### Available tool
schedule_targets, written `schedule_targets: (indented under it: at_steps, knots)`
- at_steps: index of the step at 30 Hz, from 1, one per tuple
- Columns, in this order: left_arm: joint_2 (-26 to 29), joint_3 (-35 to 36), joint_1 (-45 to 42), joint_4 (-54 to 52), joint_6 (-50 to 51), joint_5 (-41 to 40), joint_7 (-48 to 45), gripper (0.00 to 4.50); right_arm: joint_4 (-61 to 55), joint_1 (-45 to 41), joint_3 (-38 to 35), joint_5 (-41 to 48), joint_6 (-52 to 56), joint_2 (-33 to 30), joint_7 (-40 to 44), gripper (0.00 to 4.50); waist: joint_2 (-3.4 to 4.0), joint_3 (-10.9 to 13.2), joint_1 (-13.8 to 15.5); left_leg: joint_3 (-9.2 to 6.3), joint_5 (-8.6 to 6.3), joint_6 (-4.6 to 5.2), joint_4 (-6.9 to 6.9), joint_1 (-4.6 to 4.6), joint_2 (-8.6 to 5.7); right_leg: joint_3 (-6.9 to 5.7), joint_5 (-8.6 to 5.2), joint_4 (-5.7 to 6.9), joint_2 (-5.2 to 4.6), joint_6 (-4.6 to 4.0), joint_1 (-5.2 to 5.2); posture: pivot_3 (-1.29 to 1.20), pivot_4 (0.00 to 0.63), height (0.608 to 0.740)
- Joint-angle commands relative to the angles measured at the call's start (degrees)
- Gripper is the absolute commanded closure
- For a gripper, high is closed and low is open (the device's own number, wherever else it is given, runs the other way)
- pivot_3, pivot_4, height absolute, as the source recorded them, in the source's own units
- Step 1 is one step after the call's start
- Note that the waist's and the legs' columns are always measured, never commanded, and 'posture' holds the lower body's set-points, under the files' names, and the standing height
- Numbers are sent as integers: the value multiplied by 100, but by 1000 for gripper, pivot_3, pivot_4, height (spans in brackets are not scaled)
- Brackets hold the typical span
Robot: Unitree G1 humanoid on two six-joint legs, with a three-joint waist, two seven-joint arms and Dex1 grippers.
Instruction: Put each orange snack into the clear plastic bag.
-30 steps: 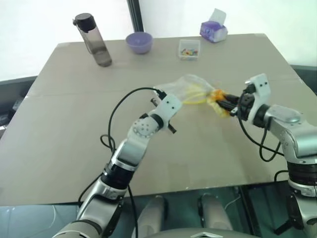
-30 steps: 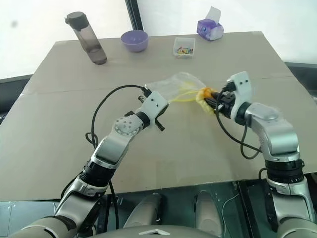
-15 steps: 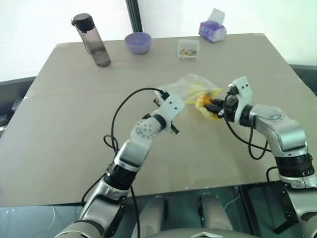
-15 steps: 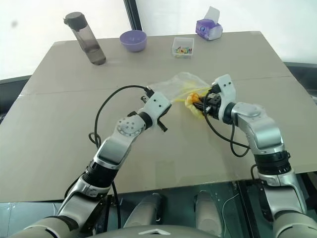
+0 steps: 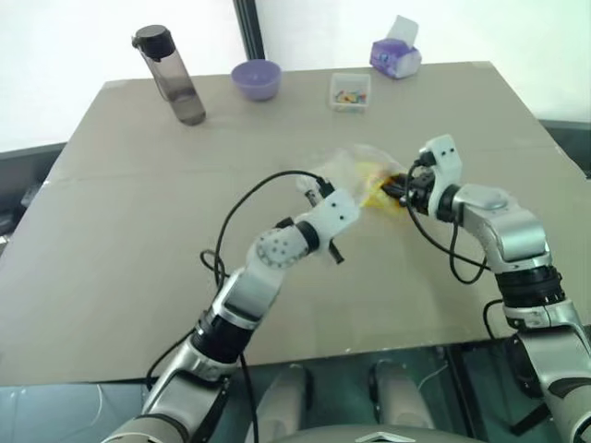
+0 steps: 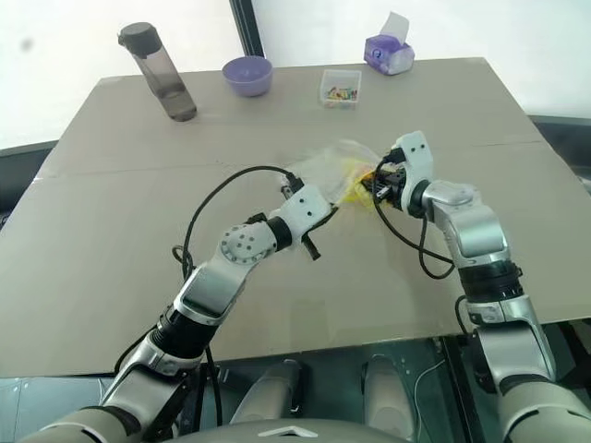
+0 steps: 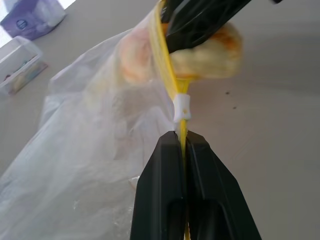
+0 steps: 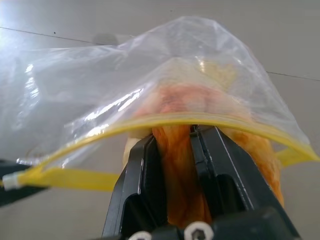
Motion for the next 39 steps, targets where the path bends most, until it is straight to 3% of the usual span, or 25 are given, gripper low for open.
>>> schedule_targets:
  at_steps: [1,4,7,12,13,26,39]
  knots:
    - [-13,6,12,-287,-136,-18,-55,4500,-184,-203,-33,92,-116,99,60,3416,0,0,8,0,0,0,0,0,0,0,0,1,0,0,0,0,150,739]
    - [-31,14,28,-276,-135,-31,-72,4500,-29,-271,-103,41,-116,246,-110,3416,0,0,10,0,0,0,0,0,-1,0,0,0,-1,0,1,0,150,739]
    - [-66,64,43,-271,-109,-40,-38,4500,-21,-288,-172,114,-17,325,-113,2617,0,0,10,-1,0,0,0,-1,-1,0,0,0,-1,0,0,0,150,739]
    - [-125,315,91,-142,-16,-105,100,4500,-47,-263,-283,113,29,298,-231,185,0,0,9,-1,0,0,0,-1,-1,0,0,0,-1,0,0,0,150,739]
    - [-120,372,113,-111,-11,-132,114,4500,-54,-267,-352,174,89,301,-244,86,0,0,8,-1,0,0,0,-1,-1,0,0,1,-1,0,0,0,150,739]
    - [5,699,284,165,-78,-280,151,4500,-256,340,-702,689,670,-206,159,86,0,0,19,0,-1,1,0,-1,-1,0,0,0,-1,0,-1,0,150,739]
    - [-9,620,419,100,51,-317,28,4500,615,274,-581,738,331,338,179,86,0,0,7,2,0,1,0,0,0,2,0,3,0,0,-2,0,150,739]
